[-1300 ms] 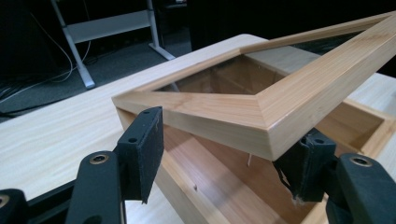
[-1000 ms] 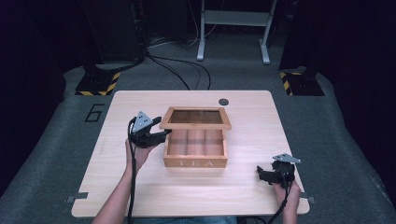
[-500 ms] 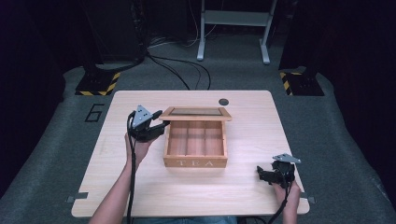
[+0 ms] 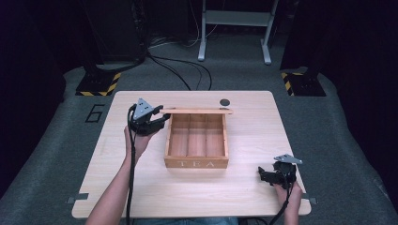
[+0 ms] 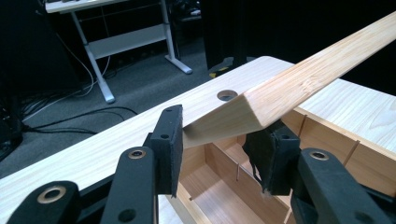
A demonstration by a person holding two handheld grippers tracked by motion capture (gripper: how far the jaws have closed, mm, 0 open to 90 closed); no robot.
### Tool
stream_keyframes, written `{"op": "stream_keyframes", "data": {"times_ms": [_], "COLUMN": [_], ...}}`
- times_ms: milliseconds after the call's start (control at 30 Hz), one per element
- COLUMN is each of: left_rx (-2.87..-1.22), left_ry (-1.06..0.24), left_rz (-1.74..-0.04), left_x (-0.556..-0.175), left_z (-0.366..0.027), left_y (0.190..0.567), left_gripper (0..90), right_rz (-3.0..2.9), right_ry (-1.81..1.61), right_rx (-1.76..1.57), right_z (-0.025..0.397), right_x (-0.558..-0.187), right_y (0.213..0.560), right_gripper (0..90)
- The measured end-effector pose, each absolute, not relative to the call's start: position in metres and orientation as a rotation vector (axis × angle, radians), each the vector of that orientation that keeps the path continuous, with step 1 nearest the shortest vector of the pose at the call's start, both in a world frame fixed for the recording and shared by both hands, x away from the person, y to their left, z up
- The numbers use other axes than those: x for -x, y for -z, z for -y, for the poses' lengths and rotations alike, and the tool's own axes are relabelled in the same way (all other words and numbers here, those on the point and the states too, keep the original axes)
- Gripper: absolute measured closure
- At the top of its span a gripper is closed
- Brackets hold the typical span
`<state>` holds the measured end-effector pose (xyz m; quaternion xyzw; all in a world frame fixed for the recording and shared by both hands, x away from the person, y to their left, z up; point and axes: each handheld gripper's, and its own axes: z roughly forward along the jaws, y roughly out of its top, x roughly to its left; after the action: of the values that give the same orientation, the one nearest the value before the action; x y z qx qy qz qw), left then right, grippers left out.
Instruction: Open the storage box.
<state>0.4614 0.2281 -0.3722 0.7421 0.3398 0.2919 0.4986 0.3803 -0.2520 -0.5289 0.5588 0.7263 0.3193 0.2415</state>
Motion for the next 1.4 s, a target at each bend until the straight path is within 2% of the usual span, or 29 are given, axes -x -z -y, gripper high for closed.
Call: {"op": "stream_keyframes", "data": {"times_ms": [1400], "left_rx": [-1.798], "left_ry": [-0.662], "left_rz": [-0.835], "left_x": [-0.482], "left_z": [-0.231], "left_y": [0.355], "left_gripper": [58.7], "right_rz": [-1.996], "right_ry": [-0.868], "right_rx": [-1.499], "right_z": [0.254], "right_x": [-0.381], "right_y": [0.529], "right_gripper": [8.4]}}
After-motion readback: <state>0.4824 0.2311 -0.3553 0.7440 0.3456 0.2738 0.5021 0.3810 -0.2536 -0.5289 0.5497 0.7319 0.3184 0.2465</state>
